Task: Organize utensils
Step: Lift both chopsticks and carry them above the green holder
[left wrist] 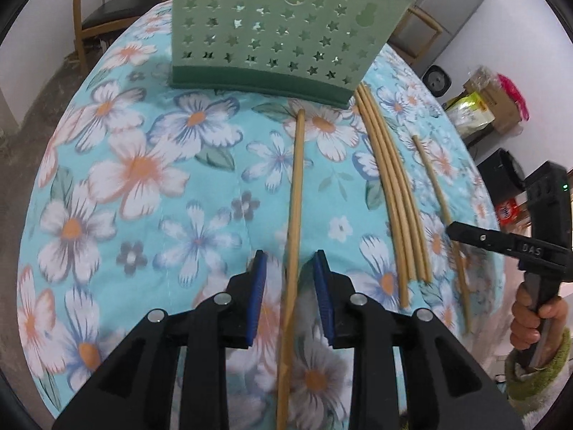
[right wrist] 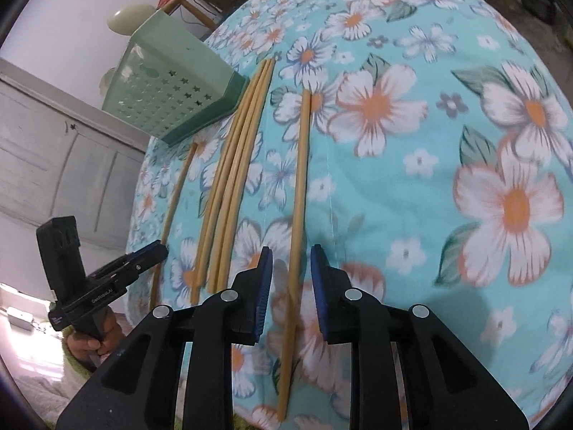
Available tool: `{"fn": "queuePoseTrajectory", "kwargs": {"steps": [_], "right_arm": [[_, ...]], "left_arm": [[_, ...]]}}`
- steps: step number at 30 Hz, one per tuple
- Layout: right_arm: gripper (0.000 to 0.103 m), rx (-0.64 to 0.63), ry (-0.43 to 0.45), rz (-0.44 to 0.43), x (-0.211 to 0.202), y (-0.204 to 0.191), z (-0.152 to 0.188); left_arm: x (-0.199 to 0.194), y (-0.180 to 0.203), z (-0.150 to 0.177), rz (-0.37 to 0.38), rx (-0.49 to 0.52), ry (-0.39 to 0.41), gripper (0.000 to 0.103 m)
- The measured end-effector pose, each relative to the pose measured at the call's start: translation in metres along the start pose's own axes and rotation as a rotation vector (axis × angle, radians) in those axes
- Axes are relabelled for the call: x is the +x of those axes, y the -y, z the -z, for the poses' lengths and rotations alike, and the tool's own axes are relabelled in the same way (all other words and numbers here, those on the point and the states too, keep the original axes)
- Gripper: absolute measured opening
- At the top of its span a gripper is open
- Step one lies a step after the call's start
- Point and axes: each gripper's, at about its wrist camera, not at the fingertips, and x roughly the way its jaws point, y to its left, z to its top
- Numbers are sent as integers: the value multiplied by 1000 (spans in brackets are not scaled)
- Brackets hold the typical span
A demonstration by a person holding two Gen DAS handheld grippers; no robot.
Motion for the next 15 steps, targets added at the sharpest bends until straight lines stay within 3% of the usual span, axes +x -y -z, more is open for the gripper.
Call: {"fn": "queuePoseTrajectory", "kwargs": {"steps": [15], "right_arm": [[10,-31,54,66,25,-2,-55]], "left_arm": [[34,16,-61,-119,105,34,26]]}}
